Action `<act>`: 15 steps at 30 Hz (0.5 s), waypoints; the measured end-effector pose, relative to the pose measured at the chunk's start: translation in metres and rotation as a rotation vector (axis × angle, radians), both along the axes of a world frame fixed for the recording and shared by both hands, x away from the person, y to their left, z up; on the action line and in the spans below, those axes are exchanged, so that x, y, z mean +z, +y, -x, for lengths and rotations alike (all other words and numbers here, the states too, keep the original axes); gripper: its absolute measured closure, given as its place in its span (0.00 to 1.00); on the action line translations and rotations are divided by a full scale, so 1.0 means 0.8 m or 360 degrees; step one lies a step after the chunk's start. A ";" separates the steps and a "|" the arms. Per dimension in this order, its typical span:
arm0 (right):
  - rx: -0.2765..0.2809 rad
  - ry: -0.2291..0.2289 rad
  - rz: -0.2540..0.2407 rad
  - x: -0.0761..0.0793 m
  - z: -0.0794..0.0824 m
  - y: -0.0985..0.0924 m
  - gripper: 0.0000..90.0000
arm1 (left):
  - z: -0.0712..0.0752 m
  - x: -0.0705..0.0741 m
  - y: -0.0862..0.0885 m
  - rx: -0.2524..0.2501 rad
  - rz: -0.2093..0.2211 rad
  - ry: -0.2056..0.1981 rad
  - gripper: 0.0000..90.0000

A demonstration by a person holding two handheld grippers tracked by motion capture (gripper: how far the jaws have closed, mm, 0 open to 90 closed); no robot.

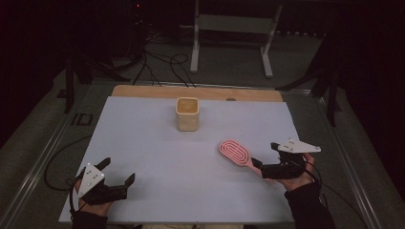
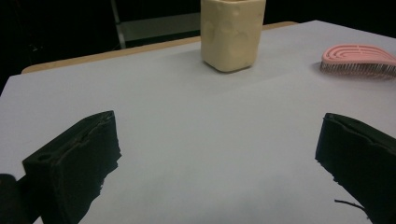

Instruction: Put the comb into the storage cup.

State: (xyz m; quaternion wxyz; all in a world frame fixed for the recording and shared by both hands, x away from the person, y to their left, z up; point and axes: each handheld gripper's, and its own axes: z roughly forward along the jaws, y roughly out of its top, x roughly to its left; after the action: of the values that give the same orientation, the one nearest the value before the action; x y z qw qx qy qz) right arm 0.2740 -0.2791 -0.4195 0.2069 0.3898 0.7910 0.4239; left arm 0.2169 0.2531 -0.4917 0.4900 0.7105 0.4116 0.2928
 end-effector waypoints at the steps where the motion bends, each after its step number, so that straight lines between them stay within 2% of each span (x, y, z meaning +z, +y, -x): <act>1: 0.0000 0.0000 0.0000 0.000 0.000 0.000 0.09 | 0.000 0.000 0.000 0.0000 0.0000 0.0000 0.00; 2: 0.0007 0.0012 0.0013 0.000 -0.001 0.001 0.09 | 0.000 0.000 0.000 0.0000 0.0000 0.0000 0.00; 3: 0.0034 0.0043 0.0070 -0.002 -0.006 0.005 0.09 | 0.000 -0.001 -0.001 0.0000 0.0001 0.0002 0.00; 4: 0.0034 0.0043 0.0070 -0.002 -0.006 0.005 0.09 | 0.000 -0.001 -0.001 0.0000 0.0001 0.0002 0.00; 5: 0.0058 0.0097 0.0145 -0.004 -0.010 0.008 0.10 | -0.001 -0.001 -0.001 0.0000 -0.0001 0.0003 0.00; 6: 0.0058 0.0097 0.0145 -0.004 -0.010 0.008 0.10 | 0.000 -0.001 -0.001 0.0000 -0.0002 0.0003 0.00; 7: 0.0069 0.0139 0.0206 -0.009 -0.014 0.012 0.10 | 0.000 -0.001 -0.002 -0.0001 -0.0002 0.0002 0.00; 15: 0.0101 0.0232 0.0311 -0.017 -0.027 0.018 0.11 | 0.000 -0.001 -0.001 -0.0002 -0.0004 0.0008 0.00</act>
State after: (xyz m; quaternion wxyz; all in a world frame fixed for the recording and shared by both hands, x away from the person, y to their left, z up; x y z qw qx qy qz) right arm 0.2954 -0.2644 -0.4330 0.1722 0.3724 0.8534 0.3217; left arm 0.2171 0.2519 -0.4926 0.4883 0.7120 0.4121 0.2914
